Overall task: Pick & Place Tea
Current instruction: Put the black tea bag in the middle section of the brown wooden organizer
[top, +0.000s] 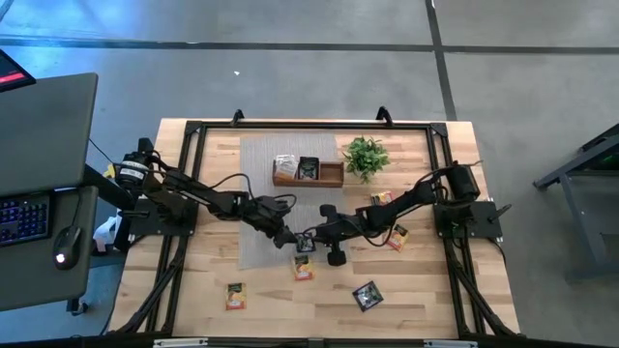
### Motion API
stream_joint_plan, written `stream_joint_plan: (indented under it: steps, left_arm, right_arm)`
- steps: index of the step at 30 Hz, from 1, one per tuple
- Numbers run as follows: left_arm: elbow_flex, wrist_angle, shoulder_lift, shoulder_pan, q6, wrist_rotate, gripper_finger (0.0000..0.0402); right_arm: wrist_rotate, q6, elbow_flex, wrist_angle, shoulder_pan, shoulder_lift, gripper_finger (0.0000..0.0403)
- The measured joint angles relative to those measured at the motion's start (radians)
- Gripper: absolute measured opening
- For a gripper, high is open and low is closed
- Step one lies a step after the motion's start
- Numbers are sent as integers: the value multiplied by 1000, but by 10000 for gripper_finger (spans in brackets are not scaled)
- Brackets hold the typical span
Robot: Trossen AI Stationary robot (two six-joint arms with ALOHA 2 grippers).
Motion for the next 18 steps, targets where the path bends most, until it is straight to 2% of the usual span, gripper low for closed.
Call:
stream_joint_plan:
  steps: [18]
  left_arm:
    - [0,-2,0,0,13,-39,114]
  right_arm:
    - [51,-2,0,108,-1,1,0]
